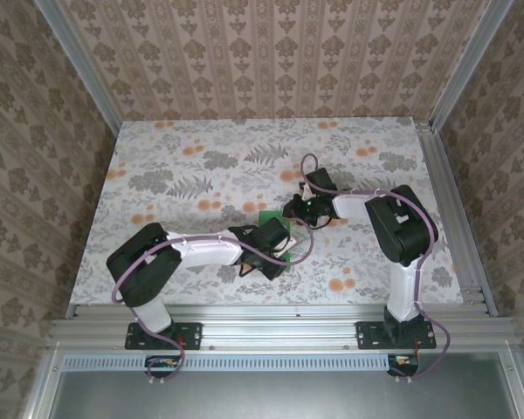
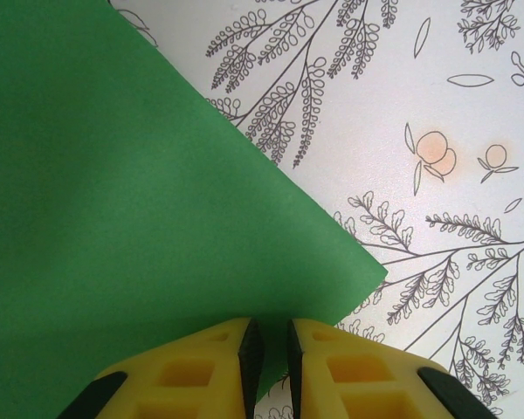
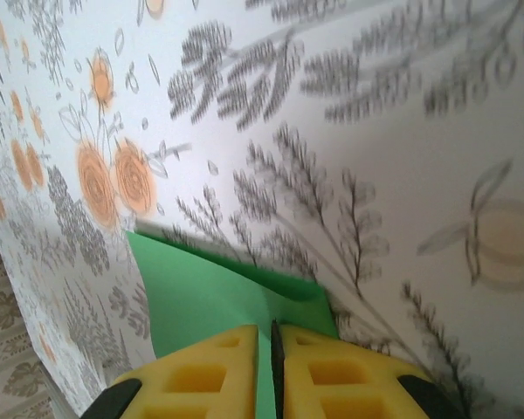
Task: Fold a paper plane with a square sheet of paper (pick it up from the middle)
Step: First fold in half a square sheet of paper at the center of the table.
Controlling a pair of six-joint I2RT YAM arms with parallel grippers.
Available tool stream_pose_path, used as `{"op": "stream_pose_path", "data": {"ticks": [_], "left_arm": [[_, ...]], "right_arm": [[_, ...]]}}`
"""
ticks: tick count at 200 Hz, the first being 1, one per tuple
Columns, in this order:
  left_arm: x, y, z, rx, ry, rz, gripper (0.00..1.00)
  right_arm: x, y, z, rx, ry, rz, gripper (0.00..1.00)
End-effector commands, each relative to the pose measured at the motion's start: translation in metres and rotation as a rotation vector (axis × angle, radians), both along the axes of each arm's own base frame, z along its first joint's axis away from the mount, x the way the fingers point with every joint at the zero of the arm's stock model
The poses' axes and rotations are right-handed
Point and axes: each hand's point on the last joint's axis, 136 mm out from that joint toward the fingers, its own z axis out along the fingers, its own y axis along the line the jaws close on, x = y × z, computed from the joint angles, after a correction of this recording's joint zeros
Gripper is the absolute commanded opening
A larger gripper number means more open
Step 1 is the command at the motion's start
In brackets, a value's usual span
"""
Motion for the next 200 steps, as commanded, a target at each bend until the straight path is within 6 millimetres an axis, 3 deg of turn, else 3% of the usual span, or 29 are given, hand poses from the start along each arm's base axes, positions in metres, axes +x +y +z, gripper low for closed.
{"op": "stream_pose_path", "data": {"ticks": [1,46,75,119,141,171,200], "left_arm": [[-0.038,0.061,-0.041,0.244,0.14,-0.017,0.21],[-0.037,0.059,-0.038,0.232,0.136,-0.01,0.21],[-0.033,0.047,-0.03,0.194,0.134,-0.004,0.21],[-0.015,0.002,0.012,0.014,0.094,0.021,0.22],[-0.004,-0.016,0.031,-0.046,0.066,0.038,0.24],[0.003,-0.034,0.059,-0.137,0.059,0.058,0.28],[0.009,-0.034,0.077,-0.181,0.091,0.104,0.34]], "right_arm": [[0.023,-0.023,-0.017,-0.107,-0.027,-0.054,0.17],[0.037,-0.022,-0.016,-0.148,-0.046,-0.027,0.17],[0.04,-0.024,-0.009,-0.149,-0.059,-0.02,0.17],[0.04,-0.016,0.047,-0.065,-0.161,0.037,0.24],[0.024,-0.032,0.065,-0.1,-0.182,0.035,0.29],[-0.01,-0.065,0.071,-0.141,-0.169,0.012,0.38],[-0.05,-0.068,0.069,-0.072,-0.106,0.006,0.44]]}}
